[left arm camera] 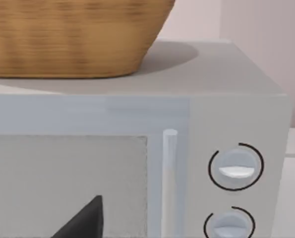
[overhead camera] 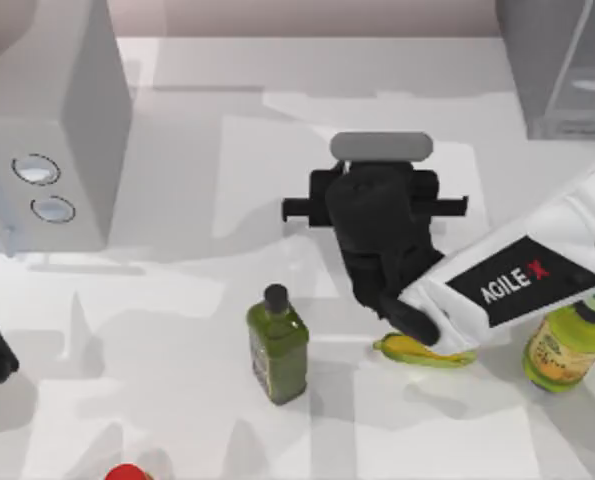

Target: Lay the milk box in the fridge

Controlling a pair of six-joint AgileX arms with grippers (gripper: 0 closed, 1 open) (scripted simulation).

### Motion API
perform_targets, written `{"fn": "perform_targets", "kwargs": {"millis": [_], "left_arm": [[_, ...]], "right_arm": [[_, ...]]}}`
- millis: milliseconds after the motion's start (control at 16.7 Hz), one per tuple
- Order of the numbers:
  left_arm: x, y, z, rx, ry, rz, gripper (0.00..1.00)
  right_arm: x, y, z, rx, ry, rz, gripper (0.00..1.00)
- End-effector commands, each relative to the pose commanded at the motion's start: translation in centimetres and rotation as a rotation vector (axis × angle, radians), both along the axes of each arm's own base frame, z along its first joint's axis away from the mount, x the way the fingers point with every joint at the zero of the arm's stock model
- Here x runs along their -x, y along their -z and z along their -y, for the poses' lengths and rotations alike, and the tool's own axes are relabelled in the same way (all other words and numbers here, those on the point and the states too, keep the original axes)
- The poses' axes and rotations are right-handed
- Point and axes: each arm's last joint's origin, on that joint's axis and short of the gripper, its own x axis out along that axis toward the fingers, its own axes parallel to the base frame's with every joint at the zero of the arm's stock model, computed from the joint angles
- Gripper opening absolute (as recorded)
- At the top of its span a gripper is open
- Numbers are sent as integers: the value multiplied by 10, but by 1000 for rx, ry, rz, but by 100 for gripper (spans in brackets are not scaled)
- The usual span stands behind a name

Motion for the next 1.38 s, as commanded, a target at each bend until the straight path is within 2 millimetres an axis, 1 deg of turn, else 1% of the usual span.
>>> {"fn": "perform_targets", "kwargs": {"millis": [180,360,480,600,840,960,1020,1140,1200,1260,1380], "left_arm": [[0,0,0,0,0,0,100],[0,0,0,0,0,0,100],[0,0,0,0,0,0,100],[0,0,0,0,0,0,100],[0,0,0,0,0,0,100],[0,0,0,0,0,0,100],[0,0,0,0,0,0,100],[0,0,0,0,0,0,100],[0,0,0,0,0,0,100],[0,0,0,0,0,0,100],[0,0,0,0,0,0,100]], "right_arm": [[-2,-41,-1,9,2,-10,0],[1,-83,2,19,2,-20,0],[4,-105,4,16,1,-15,0],[5,-115,5,12,1,-10,0],[5,-113,5,12,1,-12,0],[9,-121,7,5,-18,-3,0],[12,-128,11,0,-34,5,0],[22,-150,25,-12,-65,32,0],[27,-162,37,-18,-77,51,0],[34,-176,51,-23,-83,73,0],[52,-202,87,-32,-78,126,0]]}}
